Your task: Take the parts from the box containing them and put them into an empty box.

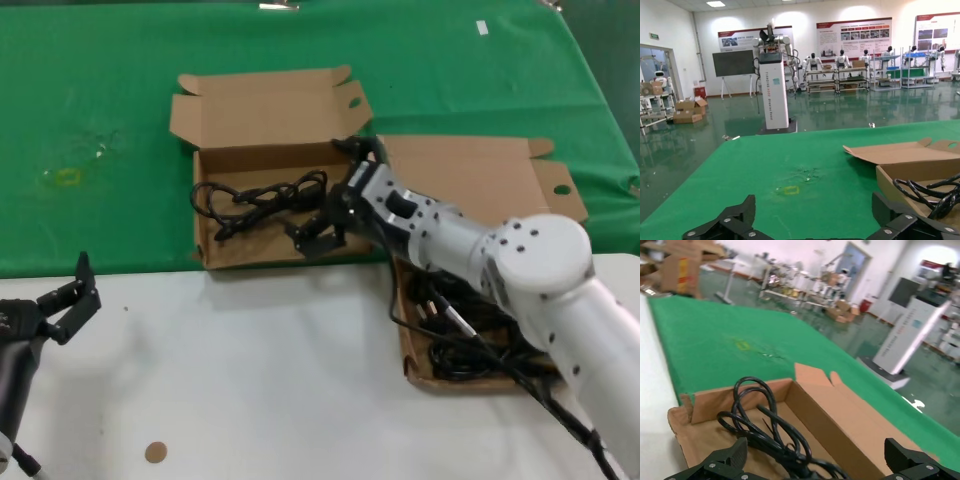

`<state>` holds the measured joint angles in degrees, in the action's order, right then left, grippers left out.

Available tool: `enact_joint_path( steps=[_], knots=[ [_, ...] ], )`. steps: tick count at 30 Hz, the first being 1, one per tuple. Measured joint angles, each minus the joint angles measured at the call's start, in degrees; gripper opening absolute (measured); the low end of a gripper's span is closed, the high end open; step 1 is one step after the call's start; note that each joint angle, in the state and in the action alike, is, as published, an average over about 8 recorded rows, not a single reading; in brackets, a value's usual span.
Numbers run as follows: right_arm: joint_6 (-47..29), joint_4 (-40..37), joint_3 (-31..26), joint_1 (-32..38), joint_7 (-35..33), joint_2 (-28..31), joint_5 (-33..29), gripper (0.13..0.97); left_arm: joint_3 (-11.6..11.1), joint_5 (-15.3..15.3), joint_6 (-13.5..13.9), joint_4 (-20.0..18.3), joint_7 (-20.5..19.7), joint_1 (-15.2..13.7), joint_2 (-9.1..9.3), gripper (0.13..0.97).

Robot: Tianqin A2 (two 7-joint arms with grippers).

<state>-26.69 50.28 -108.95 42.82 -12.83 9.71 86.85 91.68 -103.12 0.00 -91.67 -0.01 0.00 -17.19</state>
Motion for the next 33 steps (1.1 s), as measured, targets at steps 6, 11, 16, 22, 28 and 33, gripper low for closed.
enact_joint_path(
  steps=[6,11,16,22,28,33],
  knots=[
    [4.1,6.3,2.6,-6.5,2.0,1.1,2.5,0.966,0.0,0.0,0.0,0.0,0.0,0.0,0.00,0.810],
    [7.5,11.7,4.9,-12.1,3.6,2.1,4.6,0.966,0.0,0.0,0.0,0.0,0.0,0.0,0.00,0.881],
    [11.0,17.1,7.2,-17.7,5.3,3.1,6.7,0.966,0.0,0.0,0.0,0.0,0.0,0.0,0.00,0.924],
    [15.1,23.4,9.8,-24.3,7.3,4.2,9.2,0.966,0.0,0.0,0.0,0.0,0.0,0.0,0.00,0.945],
    [19.3,30.0,12.5,-31.1,9.3,5.4,11.8,0.966,0.0,0.0,0.0,0.0,0.0,0.0,0.00,0.966],
    [22.7,35.2,14.7,-36.5,10.9,6.4,13.9,0.966,0.0,0.0,0.0,0.0,0.0,0.0,0.00,0.966]
  ],
)
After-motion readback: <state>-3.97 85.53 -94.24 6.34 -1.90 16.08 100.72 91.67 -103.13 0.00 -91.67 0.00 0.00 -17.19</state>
